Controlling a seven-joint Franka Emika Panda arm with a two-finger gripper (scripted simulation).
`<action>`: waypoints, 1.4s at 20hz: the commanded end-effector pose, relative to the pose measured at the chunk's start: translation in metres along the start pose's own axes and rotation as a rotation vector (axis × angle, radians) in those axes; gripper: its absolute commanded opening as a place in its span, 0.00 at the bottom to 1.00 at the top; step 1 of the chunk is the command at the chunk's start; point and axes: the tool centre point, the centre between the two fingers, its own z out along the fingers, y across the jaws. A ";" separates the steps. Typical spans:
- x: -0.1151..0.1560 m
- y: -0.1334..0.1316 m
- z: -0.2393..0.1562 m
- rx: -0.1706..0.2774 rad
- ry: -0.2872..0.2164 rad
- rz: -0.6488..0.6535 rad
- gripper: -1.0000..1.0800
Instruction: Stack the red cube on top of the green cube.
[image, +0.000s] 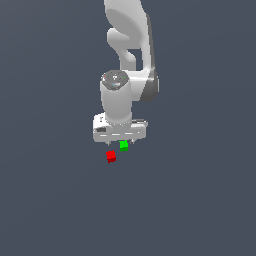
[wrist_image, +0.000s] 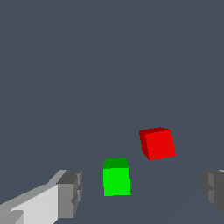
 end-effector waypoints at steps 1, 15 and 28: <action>-0.002 0.012 0.016 0.000 -0.008 -0.036 0.96; -0.004 0.053 0.073 -0.003 -0.036 -0.168 0.96; -0.003 0.053 0.082 -0.003 -0.037 -0.169 0.96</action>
